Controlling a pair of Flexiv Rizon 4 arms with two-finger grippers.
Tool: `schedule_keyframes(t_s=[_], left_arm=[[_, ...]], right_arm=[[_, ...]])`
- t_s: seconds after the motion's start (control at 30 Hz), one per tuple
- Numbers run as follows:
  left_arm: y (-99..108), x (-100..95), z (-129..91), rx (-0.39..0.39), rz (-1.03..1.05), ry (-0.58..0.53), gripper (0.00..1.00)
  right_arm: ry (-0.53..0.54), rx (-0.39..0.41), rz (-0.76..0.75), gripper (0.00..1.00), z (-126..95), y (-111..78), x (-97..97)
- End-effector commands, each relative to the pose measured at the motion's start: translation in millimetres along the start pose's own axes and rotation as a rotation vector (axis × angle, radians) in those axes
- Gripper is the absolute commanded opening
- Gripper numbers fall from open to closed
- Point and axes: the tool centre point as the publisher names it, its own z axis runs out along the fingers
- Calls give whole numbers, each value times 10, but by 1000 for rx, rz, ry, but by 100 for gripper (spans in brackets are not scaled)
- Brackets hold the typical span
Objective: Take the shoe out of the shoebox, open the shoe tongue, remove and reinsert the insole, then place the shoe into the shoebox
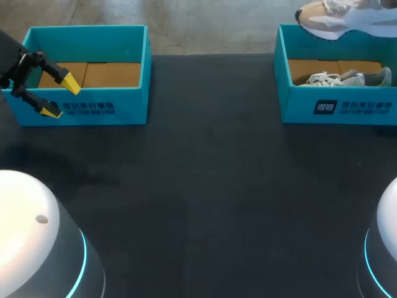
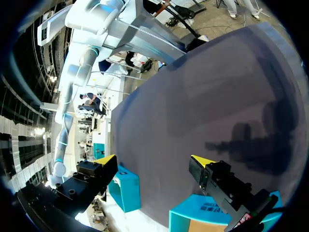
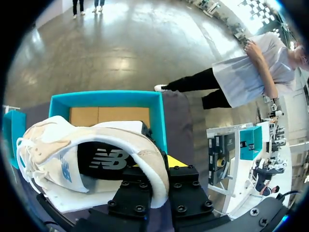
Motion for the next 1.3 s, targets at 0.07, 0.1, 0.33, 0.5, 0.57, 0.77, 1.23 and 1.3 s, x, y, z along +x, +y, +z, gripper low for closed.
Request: schedule_keyframes(t_s=[0.07, 0.1, 0.33, 0.5, 0.57, 0.77, 1.23, 1.3], left_arm=[[-6, -1, 1, -1, 1, 2, 100], [-6, -1, 1, -1, 1, 2, 100], [-6, -1, 1, -1, 1, 2, 100], [-6, -1, 1, -1, 1, 2, 100], [-6, -1, 1, -1, 1, 2, 100], [-6, -1, 1, -1, 1, 2, 100], [-6, -1, 1, -1, 1, 2, 100], [-6, -1, 1, -1, 1, 2, 100]], right_arm=[[-8, 2, -1, 0, 80, -88, 29], [-10, 4, 2, 0, 109, -103, 34], [-16, 4, 7, 0, 252, -215, 95], [-65, 8, 42, 0, 333, -237, 115], [-65, 8, 42, 0, 333, -237, 115], [-65, 8, 42, 0, 333, -237, 115], [-63, 13, 42, 0, 447, -236, 116], [-70, 7, 36, 0, 452, -242, 125]])
